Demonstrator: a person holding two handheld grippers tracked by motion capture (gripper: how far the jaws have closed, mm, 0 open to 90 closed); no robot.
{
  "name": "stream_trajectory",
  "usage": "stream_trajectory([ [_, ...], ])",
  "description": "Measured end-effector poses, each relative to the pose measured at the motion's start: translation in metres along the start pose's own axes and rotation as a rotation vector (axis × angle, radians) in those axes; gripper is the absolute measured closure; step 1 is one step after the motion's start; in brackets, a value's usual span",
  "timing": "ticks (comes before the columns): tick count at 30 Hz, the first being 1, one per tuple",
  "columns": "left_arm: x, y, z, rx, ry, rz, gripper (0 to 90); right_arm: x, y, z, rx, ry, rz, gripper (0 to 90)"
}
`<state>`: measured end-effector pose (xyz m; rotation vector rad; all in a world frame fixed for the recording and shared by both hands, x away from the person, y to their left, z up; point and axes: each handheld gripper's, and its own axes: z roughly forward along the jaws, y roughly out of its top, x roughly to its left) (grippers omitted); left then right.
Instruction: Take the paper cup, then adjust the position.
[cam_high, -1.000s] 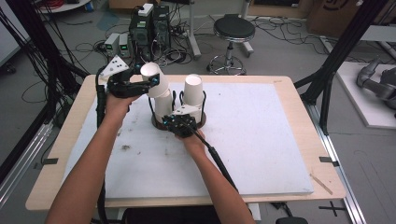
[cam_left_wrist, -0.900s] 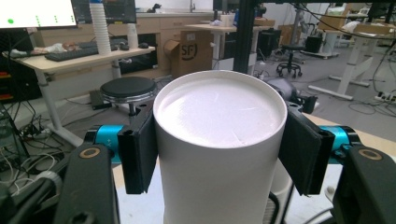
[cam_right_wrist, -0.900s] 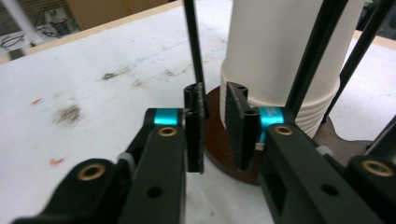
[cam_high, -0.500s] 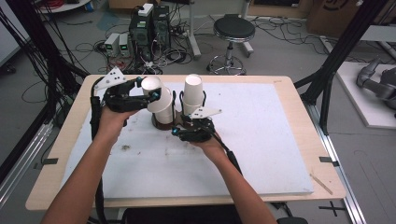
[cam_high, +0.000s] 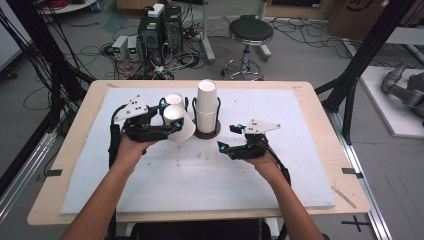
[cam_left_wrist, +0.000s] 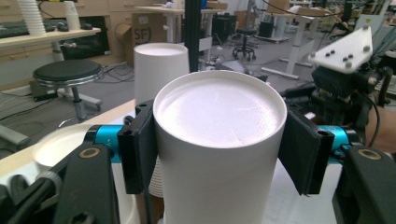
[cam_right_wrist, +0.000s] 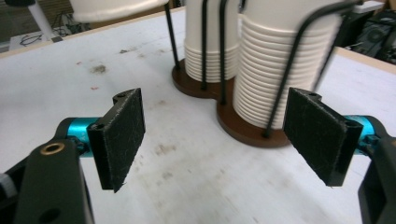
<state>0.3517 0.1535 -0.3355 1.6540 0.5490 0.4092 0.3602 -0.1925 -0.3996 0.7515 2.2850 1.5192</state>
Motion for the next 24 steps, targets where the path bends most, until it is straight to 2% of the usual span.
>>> stream_trajectory([
  [5,-0.008,-0.009,0.005,0.006,-0.008,-0.004,35.5,-0.006,-0.009,-0.017,-0.008,-0.021,0.004,21.6],
  [10,-0.012,-0.012,0.010,0.005,-0.013,-0.007,35.3,-0.002,-0.017,-0.028,-0.021,-0.016,-0.006,21.6],
  [12,-0.014,-0.013,0.012,0.008,-0.018,-0.004,35.3,-0.003,-0.019,-0.032,-0.032,-0.028,-0.016,21.5],
  [14,-0.017,-0.015,0.014,0.018,-0.021,0.007,35.3,-0.005,-0.022,-0.035,-0.032,-0.012,0.026,21.6],
  [17,-0.020,-0.018,0.017,0.018,-0.030,0.004,35.3,-0.004,-0.022,-0.036,-0.028,0.004,0.027,21.6],
  [20,-0.024,-0.021,0.019,0.021,-0.038,0.003,35.3,0.000,-0.022,-0.038,-0.038,0.021,0.002,21.6],
  [24,-0.030,-0.024,0.022,0.033,-0.076,0.018,35.3,0.004,-0.023,-0.040,-0.043,0.043,-0.035,21.5],
])
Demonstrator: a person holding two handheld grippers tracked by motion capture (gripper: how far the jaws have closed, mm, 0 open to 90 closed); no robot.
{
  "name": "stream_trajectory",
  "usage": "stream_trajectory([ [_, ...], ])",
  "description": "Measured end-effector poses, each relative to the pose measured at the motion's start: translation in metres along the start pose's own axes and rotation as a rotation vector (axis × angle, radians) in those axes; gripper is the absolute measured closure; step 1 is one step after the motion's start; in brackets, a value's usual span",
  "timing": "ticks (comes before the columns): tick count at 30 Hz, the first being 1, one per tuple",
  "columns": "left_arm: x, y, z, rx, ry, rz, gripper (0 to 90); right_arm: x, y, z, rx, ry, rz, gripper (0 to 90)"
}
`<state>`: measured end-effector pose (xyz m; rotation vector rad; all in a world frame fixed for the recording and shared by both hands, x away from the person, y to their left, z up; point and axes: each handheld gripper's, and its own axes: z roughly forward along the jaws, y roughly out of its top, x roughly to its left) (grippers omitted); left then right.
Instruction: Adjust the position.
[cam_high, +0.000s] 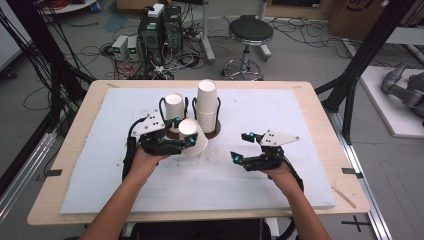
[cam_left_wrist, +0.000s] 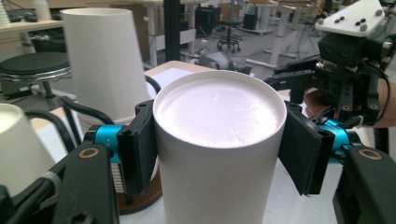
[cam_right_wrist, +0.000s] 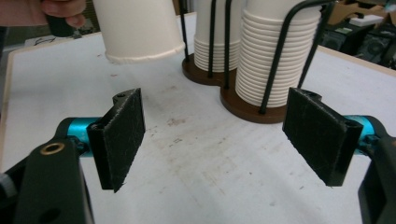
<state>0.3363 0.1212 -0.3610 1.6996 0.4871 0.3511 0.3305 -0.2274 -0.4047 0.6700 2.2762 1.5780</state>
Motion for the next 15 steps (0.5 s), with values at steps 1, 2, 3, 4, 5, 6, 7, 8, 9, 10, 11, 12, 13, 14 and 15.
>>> stream_trajectory([
  [1,-0.002,0.000,0.001,0.000,-0.010,0.002,35.3,0.001,-0.001,0.000,-0.003,0.009,-0.001,21.5],
  [2,-0.003,-0.001,0.001,0.002,-0.020,0.006,35.3,0.002,-0.001,-0.001,-0.006,0.018,-0.002,21.5],
  [3,-0.005,-0.001,0.002,0.006,-0.032,0.013,35.2,0.002,-0.001,-0.001,-0.007,0.026,-0.006,21.5],
  [4,-0.007,-0.001,0.002,0.009,-0.038,0.014,35.2,0.003,-0.002,-0.002,-0.014,0.040,-0.009,21.5],
  [5,-0.009,-0.002,0.002,0.008,-0.046,0.015,35.2,0.004,-0.002,-0.003,-0.020,0.052,-0.007,21.4],
  [6,-0.010,-0.002,0.003,0.011,-0.048,0.019,35.2,0.005,-0.003,-0.003,-0.026,0.060,-0.011,21.4],
  [7,-0.012,-0.003,0.003,0.010,-0.052,0.016,35.2,0.005,-0.004,-0.004,-0.025,0.069,-0.012,21.4],
  [8,-0.014,-0.003,0.004,0.014,-0.055,0.018,35.1,0.006,-0.004,-0.005,-0.027,0.077,-0.013,21.5],
  [9,-0.015,-0.004,0.004,0.019,-0.059,0.023,35.1,0.006,-0.005,-0.005,-0.026,0.093,-0.011,21.4],
  [10,-0.017,-0.004,0.005,0.023,-0.062,0.028,35.1,0.007,-0.006,-0.006,-0.024,0.108,-0.007,21.4],
  [11,-0.018,-0.004,0.005,0.025,-0.064,0.029,35.1,0.007,-0.006,-0.007,-0.022,0.114,-0.015,21.5],
  [12,-0.019,-0.004,0.005,0.026,-0.067,0.030,35.0,0.008,-0.006,-0.007,-0.023,0.124,-0.023,21.5],
  [13,-0.020,-0.004,0.006,0.025,-0.068,0.029,35.0,0.008,-0.007,-0.008,-0.023,0.137,-0.029,21.5],
  [14,-0.021,-0.004,0.006,0.031,-0.070,0.034,35.0,0.009,-0.007,-0.009,-0.026,0.145,-0.037,21.5],
  [15,-0.022,-0.004,0.007,0.030,-0.069,0.030,35.0,0.010,-0.007,-0.010,-0.027,0.161,-0.042,21.5],
])
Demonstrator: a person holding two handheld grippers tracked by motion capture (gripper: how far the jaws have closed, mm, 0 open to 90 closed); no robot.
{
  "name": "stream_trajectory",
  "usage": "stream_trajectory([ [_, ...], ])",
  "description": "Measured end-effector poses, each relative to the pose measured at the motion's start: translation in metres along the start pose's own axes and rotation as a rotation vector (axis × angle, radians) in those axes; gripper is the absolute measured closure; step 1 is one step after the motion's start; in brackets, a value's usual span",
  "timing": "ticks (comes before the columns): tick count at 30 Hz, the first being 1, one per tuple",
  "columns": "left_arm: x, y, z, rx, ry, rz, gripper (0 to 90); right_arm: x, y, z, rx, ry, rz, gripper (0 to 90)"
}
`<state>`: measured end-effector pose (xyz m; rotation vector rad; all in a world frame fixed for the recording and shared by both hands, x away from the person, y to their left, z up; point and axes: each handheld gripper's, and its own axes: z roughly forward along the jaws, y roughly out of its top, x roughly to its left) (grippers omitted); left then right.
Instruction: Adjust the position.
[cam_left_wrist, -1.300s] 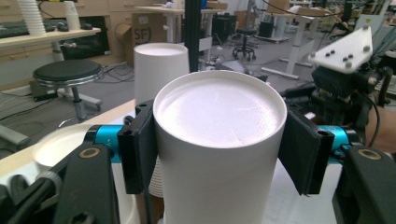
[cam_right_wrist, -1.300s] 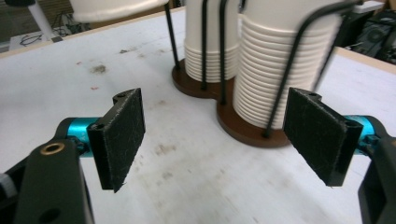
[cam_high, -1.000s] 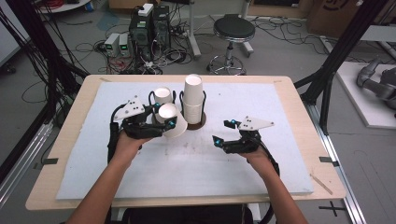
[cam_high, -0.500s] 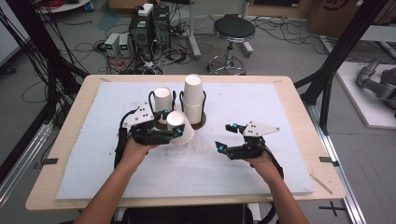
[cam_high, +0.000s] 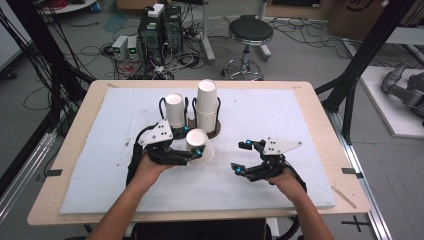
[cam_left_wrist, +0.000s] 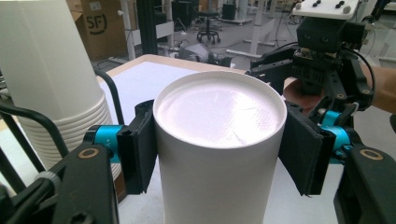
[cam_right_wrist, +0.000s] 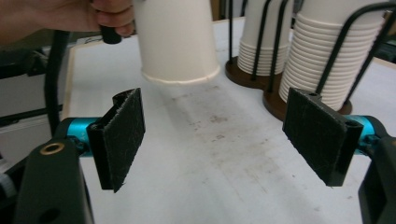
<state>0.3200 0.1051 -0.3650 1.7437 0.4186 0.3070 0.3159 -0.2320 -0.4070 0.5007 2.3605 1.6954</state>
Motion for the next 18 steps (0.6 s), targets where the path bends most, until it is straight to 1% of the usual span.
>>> stream_trajectory([
  [1,-0.001,0.000,0.000,0.006,-0.002,0.002,35.0,0.001,0.001,-0.001,-0.010,0.017,-0.009,21.4],
  [3,-0.002,0.000,0.001,0.007,-0.006,0.002,35.0,0.002,0.001,-0.001,-0.013,0.026,-0.009,21.0],
  [6,-0.005,0.001,0.002,0.007,-0.012,0.002,35.0,0.004,0.002,0.000,-0.008,0.025,-0.013,21.0],
  [11,-0.011,0.002,0.006,0.002,-0.033,0.004,35.1,0.009,0.007,0.005,-0.016,0.055,-0.042,21.0],
  [13,-0.011,0.002,0.008,0.009,-0.040,0.008,35.1,0.011,0.009,0.007,-0.019,0.071,-0.038,21.0],
  [18,-0.014,0.004,0.012,0.009,-0.068,0.014,35.3,0.012,0.011,0.014,-0.031,0.085,-0.043,20.9],
])
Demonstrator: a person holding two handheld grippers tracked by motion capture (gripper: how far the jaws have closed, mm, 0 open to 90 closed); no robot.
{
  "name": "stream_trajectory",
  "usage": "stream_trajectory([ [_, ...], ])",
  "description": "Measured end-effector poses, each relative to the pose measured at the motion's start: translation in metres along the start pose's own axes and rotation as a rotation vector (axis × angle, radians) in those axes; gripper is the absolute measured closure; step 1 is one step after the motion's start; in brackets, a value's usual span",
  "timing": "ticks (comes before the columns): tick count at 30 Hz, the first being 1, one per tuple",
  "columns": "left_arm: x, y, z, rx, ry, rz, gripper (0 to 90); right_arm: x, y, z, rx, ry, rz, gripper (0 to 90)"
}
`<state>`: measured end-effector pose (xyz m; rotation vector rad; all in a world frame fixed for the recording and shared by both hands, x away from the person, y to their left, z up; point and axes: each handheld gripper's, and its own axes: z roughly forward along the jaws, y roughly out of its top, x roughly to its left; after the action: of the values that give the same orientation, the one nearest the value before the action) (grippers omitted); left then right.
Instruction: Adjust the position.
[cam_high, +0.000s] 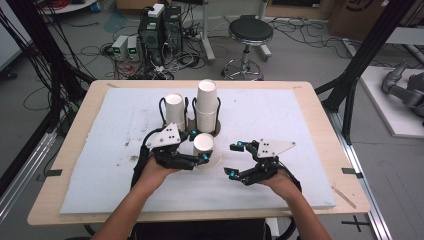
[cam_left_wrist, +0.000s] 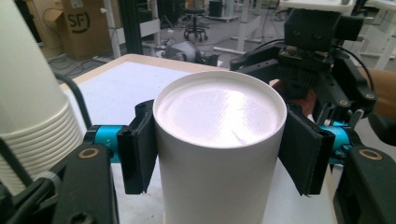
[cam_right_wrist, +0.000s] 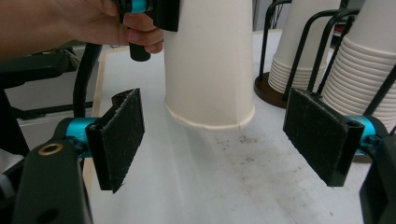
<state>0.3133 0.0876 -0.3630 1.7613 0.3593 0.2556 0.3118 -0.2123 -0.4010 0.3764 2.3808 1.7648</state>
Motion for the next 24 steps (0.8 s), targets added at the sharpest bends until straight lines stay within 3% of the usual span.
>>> stream_trajectory([
  [15,-0.013,0.001,0.022,-0.019,-0.096,0.002,35.4,0.006,0.000,0.016,0.008,0.048,-0.008,20.9],
  [24,-0.016,0.002,0.026,-0.041,-0.158,0.006,35.4,0.005,-0.002,0.018,-0.003,0.059,-0.022,21.1],
])
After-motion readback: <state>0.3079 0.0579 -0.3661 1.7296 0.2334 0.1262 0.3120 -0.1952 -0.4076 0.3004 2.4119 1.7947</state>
